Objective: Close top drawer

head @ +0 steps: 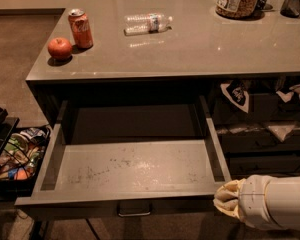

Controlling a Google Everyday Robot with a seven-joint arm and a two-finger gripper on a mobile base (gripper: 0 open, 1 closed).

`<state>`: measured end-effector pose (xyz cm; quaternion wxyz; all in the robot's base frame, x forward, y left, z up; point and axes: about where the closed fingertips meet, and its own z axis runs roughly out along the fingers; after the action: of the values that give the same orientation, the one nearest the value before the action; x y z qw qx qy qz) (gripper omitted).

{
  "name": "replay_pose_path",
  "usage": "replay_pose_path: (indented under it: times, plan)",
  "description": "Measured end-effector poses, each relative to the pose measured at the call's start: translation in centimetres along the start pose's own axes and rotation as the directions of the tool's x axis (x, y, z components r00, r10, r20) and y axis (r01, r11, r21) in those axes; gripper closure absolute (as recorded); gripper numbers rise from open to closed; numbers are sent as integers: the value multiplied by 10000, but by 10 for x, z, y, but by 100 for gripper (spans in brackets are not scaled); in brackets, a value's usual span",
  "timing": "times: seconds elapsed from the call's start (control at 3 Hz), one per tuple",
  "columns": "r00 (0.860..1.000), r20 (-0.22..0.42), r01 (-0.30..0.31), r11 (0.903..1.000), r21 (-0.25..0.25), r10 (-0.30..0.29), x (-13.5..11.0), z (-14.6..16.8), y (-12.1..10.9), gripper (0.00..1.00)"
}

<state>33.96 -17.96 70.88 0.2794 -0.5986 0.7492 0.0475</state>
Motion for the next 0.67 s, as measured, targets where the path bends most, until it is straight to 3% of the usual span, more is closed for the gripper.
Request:
replay_pose_path:
  times: [0.67]
  plan:
    - [9997, -54, 229, 9996, -187, -230, -3, 39, -25, 100]
